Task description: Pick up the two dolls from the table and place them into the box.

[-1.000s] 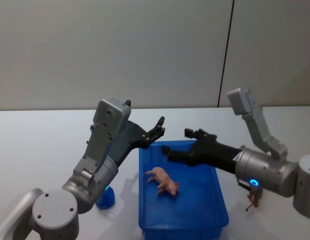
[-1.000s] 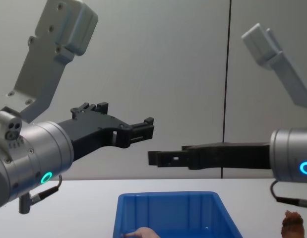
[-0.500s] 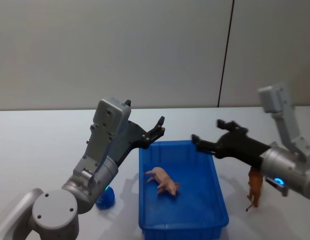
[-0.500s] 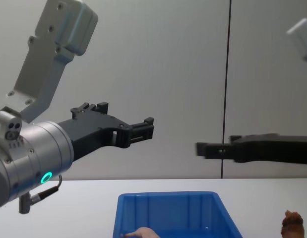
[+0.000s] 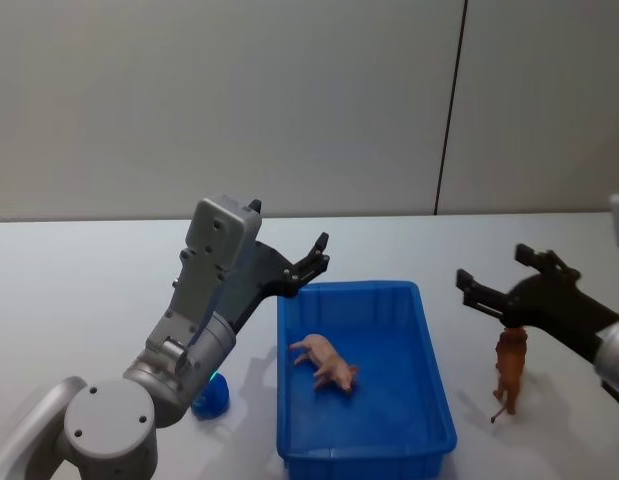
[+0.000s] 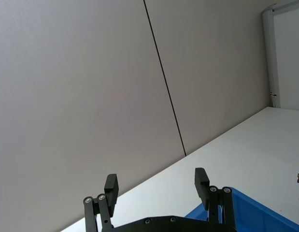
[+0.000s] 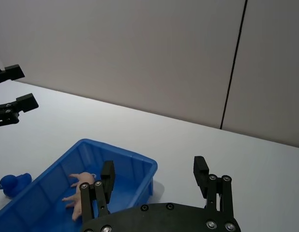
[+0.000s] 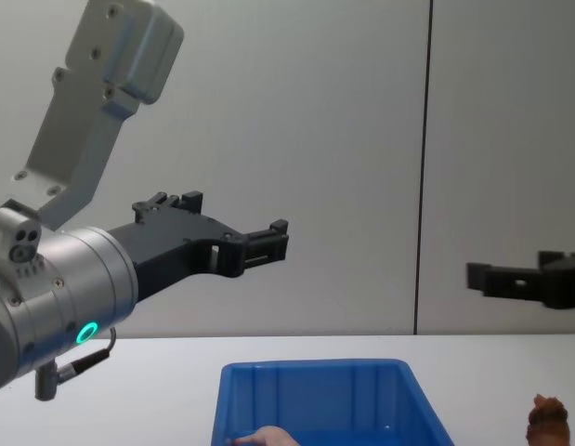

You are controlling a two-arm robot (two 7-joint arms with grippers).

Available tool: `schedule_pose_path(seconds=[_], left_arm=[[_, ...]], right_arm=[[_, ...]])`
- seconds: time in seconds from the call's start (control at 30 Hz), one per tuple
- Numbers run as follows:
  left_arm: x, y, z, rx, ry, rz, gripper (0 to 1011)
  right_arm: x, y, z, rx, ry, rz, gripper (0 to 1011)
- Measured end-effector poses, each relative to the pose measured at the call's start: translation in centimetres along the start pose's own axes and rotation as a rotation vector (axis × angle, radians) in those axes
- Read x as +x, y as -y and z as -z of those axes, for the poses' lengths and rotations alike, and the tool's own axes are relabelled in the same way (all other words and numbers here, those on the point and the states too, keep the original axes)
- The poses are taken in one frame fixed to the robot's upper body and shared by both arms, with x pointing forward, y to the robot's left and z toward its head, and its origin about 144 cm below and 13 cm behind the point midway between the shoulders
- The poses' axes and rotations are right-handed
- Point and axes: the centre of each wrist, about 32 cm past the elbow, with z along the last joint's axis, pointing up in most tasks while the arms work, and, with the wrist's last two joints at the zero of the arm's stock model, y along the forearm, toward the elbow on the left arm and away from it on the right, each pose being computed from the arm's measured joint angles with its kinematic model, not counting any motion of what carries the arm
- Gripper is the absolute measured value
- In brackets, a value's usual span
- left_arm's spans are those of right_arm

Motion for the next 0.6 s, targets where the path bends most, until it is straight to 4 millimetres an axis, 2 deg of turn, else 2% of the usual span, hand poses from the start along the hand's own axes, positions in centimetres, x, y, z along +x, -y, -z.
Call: schedule_pose_path(seconds=[0.2, 0.6], left_arm=[[0.0, 0.0, 0.0, 0.0, 0.0, 0.0, 1001], [0.0, 0.0, 0.0, 0.0, 0.0, 0.0, 1001]], right_arm=[[-0.6, 2.2, 0.5, 0.007, -0.022, 0.025, 1001], [-1.3, 4.4, 1.3, 0.003, -0.05, 0.087, 1001]])
